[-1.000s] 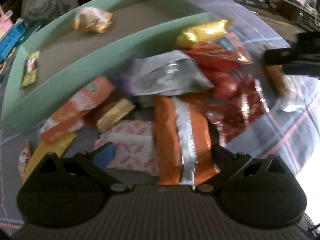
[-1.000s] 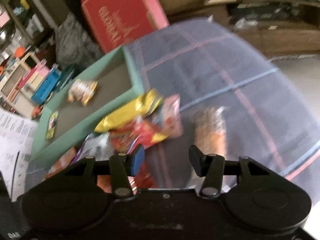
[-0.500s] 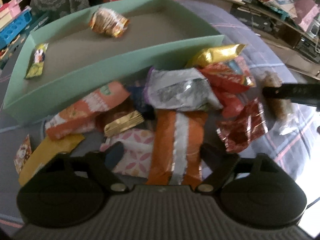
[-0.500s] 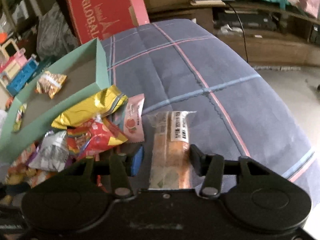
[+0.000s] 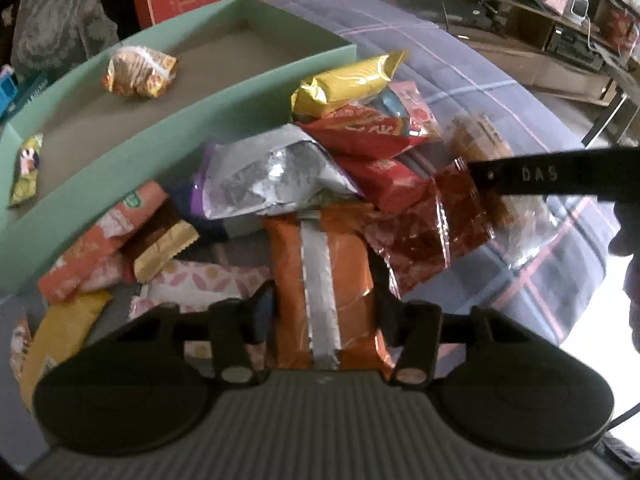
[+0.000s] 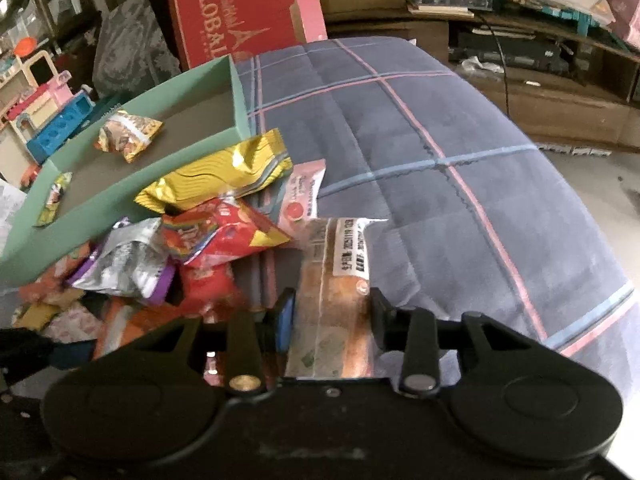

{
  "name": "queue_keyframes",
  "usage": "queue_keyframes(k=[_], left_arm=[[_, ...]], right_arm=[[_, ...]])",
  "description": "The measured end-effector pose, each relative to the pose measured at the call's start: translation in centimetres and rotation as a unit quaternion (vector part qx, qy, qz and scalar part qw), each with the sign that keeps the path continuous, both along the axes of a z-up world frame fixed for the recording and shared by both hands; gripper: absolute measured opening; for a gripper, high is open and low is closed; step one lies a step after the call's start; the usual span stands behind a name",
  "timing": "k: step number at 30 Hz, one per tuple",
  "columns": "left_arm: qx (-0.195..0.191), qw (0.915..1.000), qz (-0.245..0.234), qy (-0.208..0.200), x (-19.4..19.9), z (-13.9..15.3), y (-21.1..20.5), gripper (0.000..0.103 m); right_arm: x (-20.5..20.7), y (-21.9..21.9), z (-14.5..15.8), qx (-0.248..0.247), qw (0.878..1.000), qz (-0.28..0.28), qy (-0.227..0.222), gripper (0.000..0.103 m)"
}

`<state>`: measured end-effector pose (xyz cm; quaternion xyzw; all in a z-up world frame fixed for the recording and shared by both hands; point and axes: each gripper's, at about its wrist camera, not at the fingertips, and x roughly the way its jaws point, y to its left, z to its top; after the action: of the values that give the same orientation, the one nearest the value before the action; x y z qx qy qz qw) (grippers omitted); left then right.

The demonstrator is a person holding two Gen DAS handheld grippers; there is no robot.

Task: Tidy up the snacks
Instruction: 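Grasp orange silver-striped bar with left tool while right grasps clear-wrapped bread bar, then carry both bars into the green tray and open both tools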

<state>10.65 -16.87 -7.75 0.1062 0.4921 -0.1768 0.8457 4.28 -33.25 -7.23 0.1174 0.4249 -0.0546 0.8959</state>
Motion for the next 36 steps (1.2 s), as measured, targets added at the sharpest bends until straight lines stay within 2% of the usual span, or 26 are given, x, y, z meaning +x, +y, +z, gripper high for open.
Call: queue_keyframes(k=[2,7,14,20,23,29,36], left_arm=[[-0.013,0.9998,0.013,0.011,0.0,0.2,1.0,0.049],[-0.076,0.9955,0.049,0.03,-0.2,1.1,4.5,0.047],[-0.096,0.9937,0.058,0.009,-1.3,3.5,6.7,0.047],[-0.116,0.9894,0.084,-0.02,-0.5,6.7,9.4,0.047],[-0.12,0.9863,0.106,-0.041,0.9,8.4,11.6,0.047],[-0.099,0.9798,0.156,-0.077,5.3,10.9,16.5,0.048],[-0.07,0.9738,0.197,-0.089,12.8,11.0,20.4,0.048]], right_arm=[[-0.3,-0.2,0.0,0.012,1.0,-0.003,0.002,0.036],[-1.5,-0.8,0.4,0.039,0.999,-0.012,0.005,0.035],[-2.4,-0.4,2.1,0.032,0.999,-0.009,-0.013,0.035],[-1.7,0.1,5.8,0.028,0.999,0.004,-0.047,0.035],[0.0,0.9,7.8,0.028,0.997,0.021,-0.064,0.035],[5.9,3.4,10.7,0.033,0.994,0.063,-0.087,0.035],[14.1,7.6,11.4,0.018,0.99,0.111,-0.084,0.035]])
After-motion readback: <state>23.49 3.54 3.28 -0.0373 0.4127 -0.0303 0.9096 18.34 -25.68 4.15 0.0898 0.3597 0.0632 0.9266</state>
